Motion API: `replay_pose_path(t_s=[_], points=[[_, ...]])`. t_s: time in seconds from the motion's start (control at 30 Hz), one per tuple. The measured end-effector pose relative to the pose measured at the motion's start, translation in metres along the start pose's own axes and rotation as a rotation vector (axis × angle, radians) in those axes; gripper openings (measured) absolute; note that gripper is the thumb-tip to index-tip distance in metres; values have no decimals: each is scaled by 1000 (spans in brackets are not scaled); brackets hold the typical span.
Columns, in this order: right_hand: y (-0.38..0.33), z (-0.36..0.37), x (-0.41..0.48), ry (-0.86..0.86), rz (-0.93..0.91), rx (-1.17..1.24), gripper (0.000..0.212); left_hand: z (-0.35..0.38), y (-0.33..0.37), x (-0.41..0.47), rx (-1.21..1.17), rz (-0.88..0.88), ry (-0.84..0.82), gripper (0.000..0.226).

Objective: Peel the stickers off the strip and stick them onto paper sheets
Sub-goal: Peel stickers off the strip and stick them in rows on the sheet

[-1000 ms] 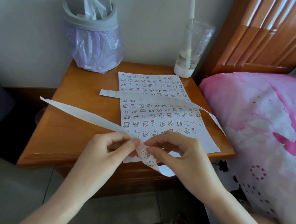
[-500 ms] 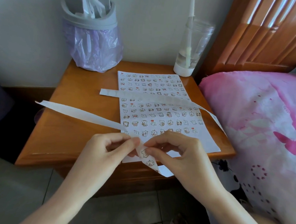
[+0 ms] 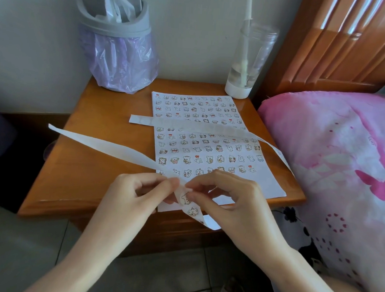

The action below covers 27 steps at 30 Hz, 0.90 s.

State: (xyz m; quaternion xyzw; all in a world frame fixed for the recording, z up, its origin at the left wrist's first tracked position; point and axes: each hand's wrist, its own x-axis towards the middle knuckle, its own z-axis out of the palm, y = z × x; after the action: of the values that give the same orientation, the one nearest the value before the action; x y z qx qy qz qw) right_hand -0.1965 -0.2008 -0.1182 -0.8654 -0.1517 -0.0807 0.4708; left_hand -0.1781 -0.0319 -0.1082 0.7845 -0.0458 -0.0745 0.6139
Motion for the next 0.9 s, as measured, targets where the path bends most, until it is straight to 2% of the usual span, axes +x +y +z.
replay_pose_path(t_s=[0.53, 0.9], points=[[5, 6, 0, 73, -100, -29, 14, 1, 1, 2, -8, -28, 10, 27], [6, 5, 0, 60, -130, -18, 11, 0, 1, 1, -8, -36, -2, 28]])
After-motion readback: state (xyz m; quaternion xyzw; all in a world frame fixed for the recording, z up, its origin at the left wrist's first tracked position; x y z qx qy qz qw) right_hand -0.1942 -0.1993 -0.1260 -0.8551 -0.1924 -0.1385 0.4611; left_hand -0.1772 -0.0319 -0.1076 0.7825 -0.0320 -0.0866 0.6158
